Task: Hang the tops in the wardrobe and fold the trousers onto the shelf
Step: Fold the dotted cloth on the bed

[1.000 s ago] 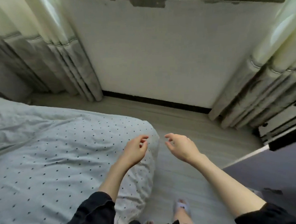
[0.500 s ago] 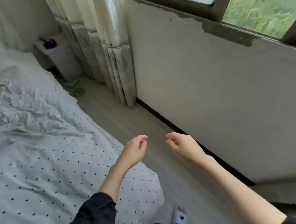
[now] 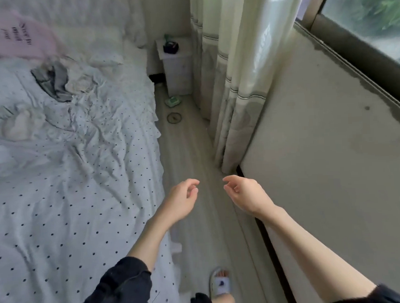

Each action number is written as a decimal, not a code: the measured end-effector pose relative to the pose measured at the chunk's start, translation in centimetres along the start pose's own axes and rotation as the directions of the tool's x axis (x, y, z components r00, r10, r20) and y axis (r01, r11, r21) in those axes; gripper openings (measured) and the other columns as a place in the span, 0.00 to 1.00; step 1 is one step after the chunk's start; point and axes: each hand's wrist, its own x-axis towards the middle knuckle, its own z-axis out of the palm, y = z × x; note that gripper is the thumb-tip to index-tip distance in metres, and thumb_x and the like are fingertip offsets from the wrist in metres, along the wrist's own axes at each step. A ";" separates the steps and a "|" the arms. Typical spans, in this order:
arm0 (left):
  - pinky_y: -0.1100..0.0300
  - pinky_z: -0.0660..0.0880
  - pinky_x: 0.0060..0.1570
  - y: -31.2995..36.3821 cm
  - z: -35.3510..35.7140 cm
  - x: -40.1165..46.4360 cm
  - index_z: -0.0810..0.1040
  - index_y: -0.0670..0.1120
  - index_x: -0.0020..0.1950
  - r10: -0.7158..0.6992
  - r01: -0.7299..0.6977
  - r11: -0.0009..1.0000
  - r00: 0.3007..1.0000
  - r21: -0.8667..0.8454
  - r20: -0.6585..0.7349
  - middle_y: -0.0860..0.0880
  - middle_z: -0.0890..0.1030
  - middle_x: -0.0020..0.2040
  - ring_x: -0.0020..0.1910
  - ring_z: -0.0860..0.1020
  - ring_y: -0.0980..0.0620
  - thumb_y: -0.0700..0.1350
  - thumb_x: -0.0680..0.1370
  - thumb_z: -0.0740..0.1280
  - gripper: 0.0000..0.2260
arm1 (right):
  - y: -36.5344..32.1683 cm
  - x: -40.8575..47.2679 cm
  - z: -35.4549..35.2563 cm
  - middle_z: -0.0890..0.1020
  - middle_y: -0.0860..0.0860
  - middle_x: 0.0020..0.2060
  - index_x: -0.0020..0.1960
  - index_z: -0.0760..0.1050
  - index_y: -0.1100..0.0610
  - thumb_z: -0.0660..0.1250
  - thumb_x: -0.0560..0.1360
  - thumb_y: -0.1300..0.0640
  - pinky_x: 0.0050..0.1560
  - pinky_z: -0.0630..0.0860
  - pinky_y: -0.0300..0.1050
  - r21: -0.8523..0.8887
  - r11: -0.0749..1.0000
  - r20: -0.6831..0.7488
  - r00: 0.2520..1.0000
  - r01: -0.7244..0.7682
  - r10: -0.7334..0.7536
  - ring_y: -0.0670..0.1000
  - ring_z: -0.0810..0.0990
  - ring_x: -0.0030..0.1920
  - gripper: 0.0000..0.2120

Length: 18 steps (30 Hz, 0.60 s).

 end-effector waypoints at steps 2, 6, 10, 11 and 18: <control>0.64 0.69 0.55 0.8 -2.1 4.1 0.71 0.49 0.67 -0.048 0.047 0.999 0.996 -0.020 -0.076 0.50 0.75 0.62 0.57 0.73 0.56 0.46 0.82 0.56 0.14 | -1.1 6.0 -2.2 0.81 0.49 0.55 0.64 0.73 0.53 0.58 0.79 0.53 0.57 0.73 0.45 -0.038 0.996 0.030 0.997 0.077 -0.076 0.53 0.78 0.56 0.15; 0.60 0.70 0.59 2.0 -6.2 9.8 0.71 0.49 0.67 -0.116 0.114 0.993 0.975 -0.021 -0.190 0.50 0.76 0.62 0.58 0.74 0.54 0.46 0.81 0.57 0.15 | -3.9 14.4 -5.4 0.81 0.49 0.55 0.64 0.73 0.54 0.59 0.79 0.54 0.56 0.73 0.46 -0.076 0.974 0.071 0.976 0.213 -0.208 0.54 0.78 0.56 0.15; 0.60 0.70 0.59 2.8 -10.1 14.2 0.71 0.48 0.67 -0.175 0.172 0.985 0.951 -0.034 -0.256 0.51 0.76 0.62 0.58 0.75 0.54 0.47 0.81 0.57 0.15 | -6.8 22.0 -7.1 0.82 0.52 0.55 0.63 0.74 0.53 0.59 0.78 0.55 0.56 0.74 0.48 -0.088 0.945 0.143 0.942 0.316 -0.302 0.56 0.78 0.56 0.14; 0.59 0.70 0.59 3.0 -11.3 15.8 0.71 0.48 0.67 -0.192 0.186 0.981 0.941 -0.047 -0.280 0.51 0.76 0.62 0.59 0.74 0.54 0.48 0.81 0.58 0.15 | -7.8 24.5 -7.8 0.81 0.53 0.55 0.63 0.74 0.54 0.58 0.78 0.55 0.55 0.74 0.49 -0.099 0.932 0.164 0.930 0.348 -0.329 0.57 0.78 0.56 0.15; 0.62 0.69 0.56 2.3 -19.7 29.1 0.72 0.46 0.67 -0.300 0.255 0.954 0.814 -0.158 -0.498 0.48 0.77 0.61 0.58 0.75 0.51 0.45 0.81 0.58 0.15 | -15.8 42.1 -11.7 0.81 0.54 0.56 0.64 0.74 0.56 0.57 0.78 0.58 0.57 0.72 0.47 -0.074 0.813 0.243 0.801 0.577 -0.547 0.58 0.76 0.59 0.16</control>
